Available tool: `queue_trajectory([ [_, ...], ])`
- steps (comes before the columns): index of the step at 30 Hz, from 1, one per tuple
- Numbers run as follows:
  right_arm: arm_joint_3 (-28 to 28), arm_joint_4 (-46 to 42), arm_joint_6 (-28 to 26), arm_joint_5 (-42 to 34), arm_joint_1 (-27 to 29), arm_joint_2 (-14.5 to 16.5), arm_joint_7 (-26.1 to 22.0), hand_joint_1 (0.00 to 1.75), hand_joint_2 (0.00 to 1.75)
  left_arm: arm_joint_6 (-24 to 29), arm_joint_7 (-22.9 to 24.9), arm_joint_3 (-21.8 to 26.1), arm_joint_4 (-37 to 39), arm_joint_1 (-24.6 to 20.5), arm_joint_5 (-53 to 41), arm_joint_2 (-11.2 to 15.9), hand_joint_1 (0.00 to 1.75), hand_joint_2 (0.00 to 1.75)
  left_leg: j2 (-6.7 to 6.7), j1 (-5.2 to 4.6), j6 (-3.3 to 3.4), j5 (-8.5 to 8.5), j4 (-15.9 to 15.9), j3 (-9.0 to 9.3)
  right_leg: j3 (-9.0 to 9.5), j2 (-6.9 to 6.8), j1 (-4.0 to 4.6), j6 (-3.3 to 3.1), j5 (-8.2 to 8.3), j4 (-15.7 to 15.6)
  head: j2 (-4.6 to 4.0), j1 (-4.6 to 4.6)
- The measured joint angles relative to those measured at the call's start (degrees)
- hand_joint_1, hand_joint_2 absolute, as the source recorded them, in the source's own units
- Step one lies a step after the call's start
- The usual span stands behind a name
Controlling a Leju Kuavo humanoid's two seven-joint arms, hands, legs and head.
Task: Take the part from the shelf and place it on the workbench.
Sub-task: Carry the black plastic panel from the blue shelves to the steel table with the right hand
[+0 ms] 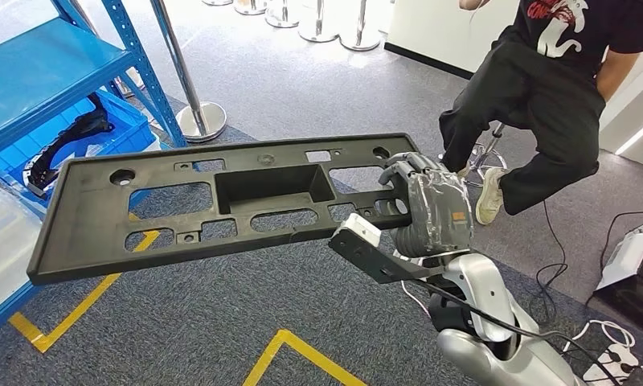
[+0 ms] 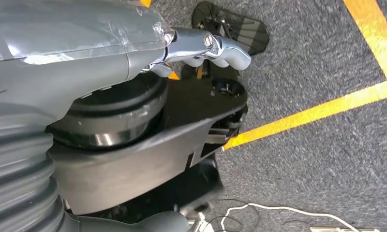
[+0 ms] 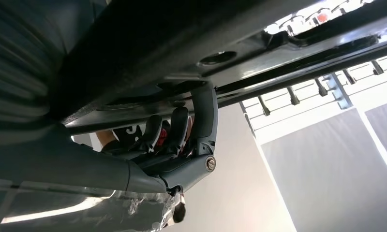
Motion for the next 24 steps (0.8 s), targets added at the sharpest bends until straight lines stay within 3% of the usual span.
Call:
queue_trajectory([
  [2, 0.1, 0.0, 0.0, -0.1, -0.1, 0.0, -0.1, 1.75, 1.75, -0.1, 0.1, 0.0, 0.0, -0.1, 0.1, 0.0, 0.00, 1.75, 0.44, -0.20, -0.61, -0.17, 0.2, -0.06, 1.99, -0.81, 0.33, -0.59, 0.93, -4.3, 0.00, 0.33],
  [6, 0.1, 0.1, 0.0, -0.1, -0.2, 0.1, -0.2, 1.75, 1.75, -0.1, 0.6, 0.0, 0.0, -0.1, 0.1, 0.0, 0.00, 1.75, 0.60, -0.16, -1.88, -1.07, 1.1, -0.05, 1.96, 0.19, 0.45, -2.10, 0.91, -5.0, 0.00, -0.33],
  [8, 0.2, 0.1, 0.0, 0.0, -0.3, 0.2, -0.3, 1.75, 1.75, -0.1, 0.7, 0.0, 0.0, -0.2, 0.2, 0.0, 0.00, 1.75, -0.48, -0.01, -2.28, -4.07, 5.7, -1.82, 2.10, 0.61, 0.35, -2.75, 1.04, -5.2, 0.00, -1.00],
  [10, 0.2, 0.1, 0.1, 0.0, -0.3, 0.3, -0.4, 1.75, 1.75, -0.1, 0.7, 0.0, 0.0, -0.2, 0.2, 0.0, 0.00, 1.75, -1.11, -0.04, -2.30, -7.53, 13.1, -5.17, 2.12, 1.17, 0.52, -3.11, 1.01, -5.2, 0.00, -1.84],
  [11, 0.3, 0.1, 0.1, 0.0, -0.3, 0.3, -0.4, 1.75, 1.75, -0.1, 0.7, 0.0, 0.0, -0.2, 0.2, 0.0, 0.00, 1.75, -1.20, -0.06, -2.26, -8.15, 15.6, -6.36, 2.15, 1.54, 0.60, -3.16, 1.00, -5.2, 0.00, -2.06],
  [12, 0.3, 0.1, 0.1, 0.0, -0.3, 0.4, -0.4, 1.75, 1.75, -0.1, 0.7, 0.0, 0.0, -0.2, 0.2, 0.0, 0.00, 1.75, -1.24, -0.08, -2.16, -7.71, 16.3, -6.75, 2.20, 1.96, 0.65, -3.18, 0.99, -5.1, 0.00, -2.22],
  [13, 0.3, 0.2, 0.1, 0.0, -0.3, 0.4, -0.4, 1.75, 1.75, -0.1, 0.7, 0.0, 0.0, -0.2, 0.2, 0.0, 0.00, 1.75, -1.31, -0.10, -1.98, -6.20, 14.8, -6.19, 2.27, 2.42, 0.68, -3.17, 0.99, -5.1, 0.00, -2.38],
  [16, 0.3, 0.2, 0.2, 0.0, -0.3, 0.4, -0.4, 1.75, 1.75, -0.1, 0.8, 0.0, 0.0, -0.3, 0.2, 0.1, 0.00, 1.75, -2.88, -0.13, -1.12, -0.57, 4.4, -1.99, 2.32, 3.71, 0.78, -2.98, 0.90, -4.9, 0.00, -2.92],
  [18, 0.3, 0.2, 0.3, 0.0, -0.4, 0.5, -0.4, 1.75, 1.75, -0.3, 0.8, 0.0, 0.0, -0.3, 0.2, 0.2, 0.00, 1.75, -3.70, -0.22, -0.82, 0.16, 1.2, -0.98, 1.95, 4.28, 0.76, -2.53, 0.99, -4.7, 0.00, -2.96],
  [21, 0.3, 0.2, 0.3, 0.1, -0.4, 0.6, -0.5, 1.75, 1.75, -0.7, 0.8, 0.0, 0.0, -0.6, 0.1, 0.2, 0.00, 1.75, -3.03, -0.08, -0.32, 0.41, 0.4, -0.81, 1.53, 4.28, 0.56, -1.62, 0.74, -4.3, 0.00, -2.64],
  [22, 0.3, 0.2, 0.3, 0.2, -0.5, 0.6, -0.5, 1.75, 1.75, -0.7, 0.8, 0.0, 0.0, -0.6, 0.1, 0.2, 0.00, 1.75, -2.74, 0.05, -0.05, 0.56, 0.1, -0.70, 0.98, 3.70, 0.53, -1.32, -0.13, -3.0, 0.00, -2.36],
  [24, 0.3, 0.3, 0.3, 0.5, -0.7, 0.7, -0.6, 1.75, 1.75, -0.7, 0.8, 0.0, 0.0, -0.7, 0.1, 0.2, 0.00, 1.75, -2.13, 0.11, 0.32, 0.67, -0.1, -0.58, -1.63, 2.29, 0.37, -0.80, -3.24, 2.7, 0.00, -1.57],
])
